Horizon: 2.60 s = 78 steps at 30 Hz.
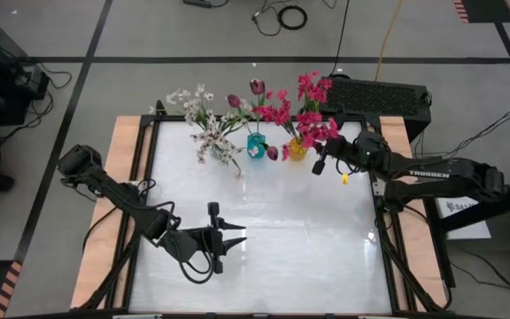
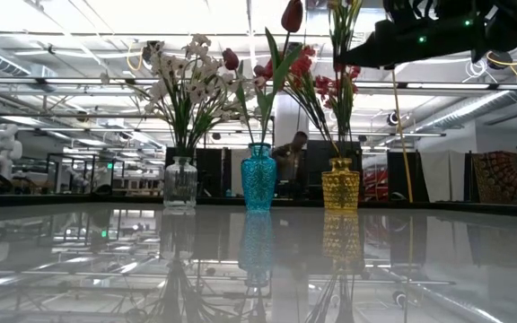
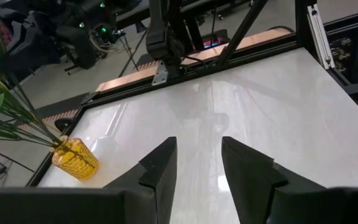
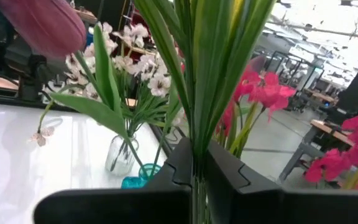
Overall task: Sort flowers into vase by color
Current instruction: Put the pink flowers into the yellow vase
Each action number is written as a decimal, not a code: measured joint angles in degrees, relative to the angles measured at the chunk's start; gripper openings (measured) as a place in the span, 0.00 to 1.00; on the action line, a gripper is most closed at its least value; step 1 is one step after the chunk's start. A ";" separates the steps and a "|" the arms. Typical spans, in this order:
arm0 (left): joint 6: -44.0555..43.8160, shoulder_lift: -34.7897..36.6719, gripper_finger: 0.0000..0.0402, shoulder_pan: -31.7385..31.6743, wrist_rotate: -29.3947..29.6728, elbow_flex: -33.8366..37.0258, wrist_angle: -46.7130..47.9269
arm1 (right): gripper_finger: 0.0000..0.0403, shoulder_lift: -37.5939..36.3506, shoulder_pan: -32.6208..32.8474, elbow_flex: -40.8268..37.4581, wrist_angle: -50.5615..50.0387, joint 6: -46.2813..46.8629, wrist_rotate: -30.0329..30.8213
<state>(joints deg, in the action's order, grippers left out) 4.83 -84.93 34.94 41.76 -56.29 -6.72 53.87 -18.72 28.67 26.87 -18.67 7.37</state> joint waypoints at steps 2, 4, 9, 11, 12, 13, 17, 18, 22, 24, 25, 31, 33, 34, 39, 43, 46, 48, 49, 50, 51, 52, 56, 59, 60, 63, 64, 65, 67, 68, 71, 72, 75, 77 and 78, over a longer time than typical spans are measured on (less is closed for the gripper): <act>0.01 0.00 0.33 0.00 0.00 0.00 0.02 | 0.02 0.31 -0.22 0.00 -0.16 0.27 -0.08; 0.02 -0.02 0.33 0.00 0.00 0.00 0.08 | 0.02 0.62 -0.46 0.00 -0.06 0.52 -0.10; 0.02 -0.02 0.33 0.00 0.00 0.00 0.24 | 0.02 2.03 -0.85 0.00 -0.08 0.71 -0.14; 0.02 -0.02 0.33 0.00 0.00 0.00 0.26 | 0.02 2.69 -1.20 0.00 -0.05 0.98 -0.13; 0.04 -0.02 0.33 0.00 0.00 0.00 0.31 | 0.02 2.99 -1.24 0.00 -0.07 1.02 -0.12; 0.04 -0.02 0.33 0.00 0.00 0.00 0.38 | 0.02 3.30 -1.24 0.00 -0.04 1.04 -0.07; 0.04 -0.02 0.33 0.00 0.00 0.00 0.65 | 0.02 4.03 -1.24 0.00 -0.06 1.04 -0.05; 0.04 -0.02 0.33 0.00 0.00 0.00 0.90 | 0.02 4.18 -1.24 0.00 -0.10 1.04 -0.01; 0.02 -0.07 0.33 0.00 -0.02 0.00 1.91 | 0.02 4.95 -1.24 0.00 -0.11 1.27 0.01; -0.01 -0.07 0.33 0.00 -0.02 0.00 1.90 | 0.02 5.40 -1.41 0.00 -0.09 1.51 0.02; -0.01 -0.07 0.33 0.00 -0.02 0.00 1.90 | 0.02 5.62 -1.57 0.00 -0.14 1.65 0.01; -0.03 -0.07 0.33 0.00 -0.02 0.00 1.86 | 0.02 6.97 -2.72 0.02 -0.15 2.61 0.01; -0.03 -0.07 0.33 0.02 -0.02 0.00 1.86 | 0.02 7.19 -2.94 0.02 -0.18 2.61 0.00; -0.03 -0.07 0.33 0.02 -0.02 0.00 1.86 | 0.02 7.21 -3.02 0.02 -0.25 2.61 -0.01; -0.03 -0.07 0.33 0.05 -0.03 0.00 1.94 | 0.02 7.19 -3.08 0.02 -1.72 1.89 -0.01; -0.06 -0.07 0.33 0.07 -1.16 0.00 2.59 | 0.04 7.17 -3.09 0.04 -4.08 1.11 0.01; -0.07 -0.07 0.33 0.07 -1.19 0.00 2.75 | 0.07 7.19 -3.12 0.04 -4.98 0.75 0.06; -0.09 -0.07 0.33 0.07 -1.18 0.00 2.75 | 0.10 7.17 -3.12 0.04 -4.98 0.16 0.25; -0.09 -0.07 0.33 0.07 -1.20 0.00 2.75 | 0.10 7.07 -3.12 0.04 -4.99 -0.08 0.31; -0.13 -0.07 0.33 0.07 -1.18 0.00 2.75 | 0.11 6.83 -3.12 0.04 -5.01 -0.31 0.56; -0.23 -0.07 0.33 0.07 -1.18 0.00 2.75 | 0.12 6.46 -3.12 0.04 -4.98 -0.39 1.07; -0.25 -0.07 0.33 0.07 -1.19 0.00 2.75 | 0.13 6.02 -3.10 0.04 -4.98 -0.42 1.88; -0.22 -0.07 0.33 0.07 -1.18 0.00 2.75 | 0.15 3.71 -3.10 0.04 -7.03 -1.04 3.30; -0.22 -0.07 0.33 0.07 -1.18 0.00 2.75 | 0.17 1.61 -3.10 0.04 -9.37 -1.36 3.18; -0.22 -0.07 0.33 0.07 -1.18 0.00 2.75 | 0.18 1.01 -3.09 0.04 -10.55 -1.25 3.16; -0.20 -0.07 0.33 0.07 -1.18 0.00 2.75 | 0.21 -0.29 -3.10 0.04 -13.95 -1.05 3.15; -0.20 -0.07 0.33 0.07 -1.18 0.00 2.75 | 0.22 -0.59 -3.10 0.04 -14.89 -0.88 3.14; -0.20 -0.07 0.33 0.07 -1.18 0.00 2.75 | 0.24 -0.77 -3.10 0.04 -15.72 -0.54 3.14; -0.20 -0.07 0.33 0.07 -1.18 0.00 2.75 | 0.28 -0.83 -3.10 0.04 -17.26 0.14 3.11; -0.20 -0.07 0.33 0.07 -1.18 0.00 2.73 | 0.30 -0.83 -3.10 0.04 -17.91 0.46 3.07; -0.18 -0.07 0.33 0.07 -1.18 0.00 2.73 | 0.38 -0.83 -3.10 0.04 -19.02 1.46 3.06; -0.18 -0.07 0.33 0.07 -1.18 0.00 2.73 | 0.41 -0.91 -3.10 0.04 -19.28 1.72 3.06; -0.18 -0.07 0.33 0.07 -1.18 0.00 2.73 | 0.50 -1.96 -2.95 0.04 -19.88 2.98 3.46; -0.18 -0.07 0.33 0.07 -1.18 0.00 2.73 | 0.55 -2.84 -2.93 0.04 -21.58 4.10 5.45; -0.18 -0.05 0.33 0.07 -1.19 0.00 2.73 | 0.59 -3.22 -2.95 0.04 -22.65 4.96 6.69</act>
<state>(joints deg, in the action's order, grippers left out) 4.64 -84.98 35.00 40.57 -56.29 -3.99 50.65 -21.67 28.71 4.21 -13.71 14.06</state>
